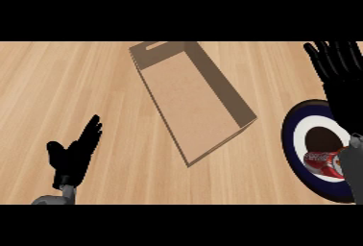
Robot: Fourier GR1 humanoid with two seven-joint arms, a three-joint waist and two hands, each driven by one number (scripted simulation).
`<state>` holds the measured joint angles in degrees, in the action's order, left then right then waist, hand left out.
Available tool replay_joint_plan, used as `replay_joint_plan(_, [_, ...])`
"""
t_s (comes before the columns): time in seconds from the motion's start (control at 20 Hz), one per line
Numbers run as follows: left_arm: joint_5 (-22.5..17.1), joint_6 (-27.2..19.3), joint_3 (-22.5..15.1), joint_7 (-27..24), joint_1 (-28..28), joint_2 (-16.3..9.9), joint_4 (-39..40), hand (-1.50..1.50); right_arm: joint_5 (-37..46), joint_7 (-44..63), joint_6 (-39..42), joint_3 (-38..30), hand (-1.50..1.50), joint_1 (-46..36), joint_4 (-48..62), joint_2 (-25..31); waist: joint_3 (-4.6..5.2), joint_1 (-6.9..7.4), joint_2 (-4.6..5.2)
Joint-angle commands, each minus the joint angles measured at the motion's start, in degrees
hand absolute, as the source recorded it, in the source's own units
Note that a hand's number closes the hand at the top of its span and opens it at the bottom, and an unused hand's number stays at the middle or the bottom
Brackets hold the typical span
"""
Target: Pick the squash from the plate and place it in the cardboard box
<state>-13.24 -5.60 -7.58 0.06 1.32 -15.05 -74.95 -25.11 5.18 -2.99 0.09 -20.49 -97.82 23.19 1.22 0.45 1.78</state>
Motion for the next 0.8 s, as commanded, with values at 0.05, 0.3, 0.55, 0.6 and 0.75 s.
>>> replay_joint_plan(0.05, [4.03, -3.53, 0.45, 0.1, -0.56, -2.48, -3.48, 0.0, 3.72, -8.06, -0.18, -5.51, -1.5, 5.37, 3.5, 1.78, -1.35, -0.52, -1.8])
replay_joint_plan(0.3, [7.48, -5.79, 2.7, -1.99, 0.43, -6.96, -4.46, 0.0, 20.8, -4.53, -7.49, -12.08, -1.5, 13.93, 13.55, 17.92, -0.03, -4.86, 0.98])
replay_joint_plan(0.55, [11.52, -8.65, -0.26, 1.29, 0.41, -6.41, -7.9, 0.0, 14.97, -18.62, -24.67, -25.31, -1.5, 15.64, 19.94, 1.75, -1.56, -1.57, -1.7])
replay_joint_plan(0.6, [10.88, -7.86, 0.28, 1.36, 0.25, -6.72, -7.9, 0.0, 13.91, -24.22, -23.8, -26.36, -1.5, 16.95, 21.64, -0.47, -1.5, -1.14, -1.68])
replay_joint_plan(0.75, [12.06, -6.59, 0.48, 1.8, 0.82, -6.18, -8.46, 0.0, 13.48, -25.1, -16.45, -28.41, -1.5, 20.68, 21.53, 5.3, -1.25, -0.8, -1.82])
